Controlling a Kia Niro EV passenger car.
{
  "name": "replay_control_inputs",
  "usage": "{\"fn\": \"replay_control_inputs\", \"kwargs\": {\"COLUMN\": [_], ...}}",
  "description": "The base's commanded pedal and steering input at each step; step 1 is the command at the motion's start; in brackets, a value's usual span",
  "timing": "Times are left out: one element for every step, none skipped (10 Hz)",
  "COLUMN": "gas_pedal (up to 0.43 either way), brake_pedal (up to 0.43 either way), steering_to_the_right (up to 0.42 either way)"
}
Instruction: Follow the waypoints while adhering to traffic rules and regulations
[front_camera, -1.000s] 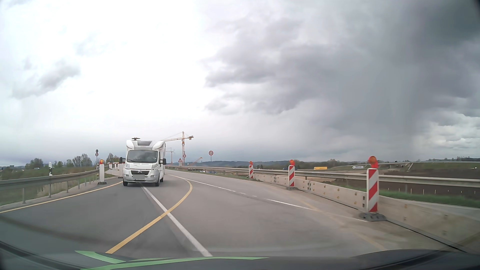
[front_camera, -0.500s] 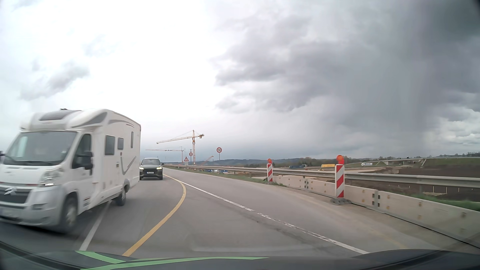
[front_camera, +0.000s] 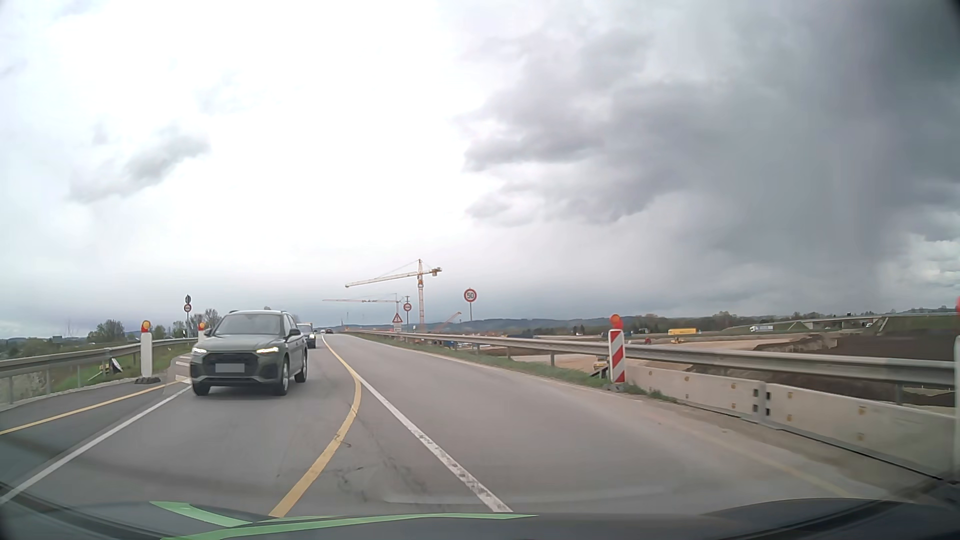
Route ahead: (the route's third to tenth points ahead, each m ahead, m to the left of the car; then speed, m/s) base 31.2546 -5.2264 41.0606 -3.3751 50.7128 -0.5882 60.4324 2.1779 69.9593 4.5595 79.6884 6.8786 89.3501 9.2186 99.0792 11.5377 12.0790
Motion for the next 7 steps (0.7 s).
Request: {"fn": "replay_control_inputs", "kwargs": {"gas_pedal": [0.098,0.098,0.11,0.11,0.118,0.13,0.13], "brake_pedal": [0.0,0.0,0.0,0.0,0.0,0.0,0.0], "steering_to_the_right": [-0.054,-0.056,-0.056,-0.056,-0.056,-0.056,-0.056]}}
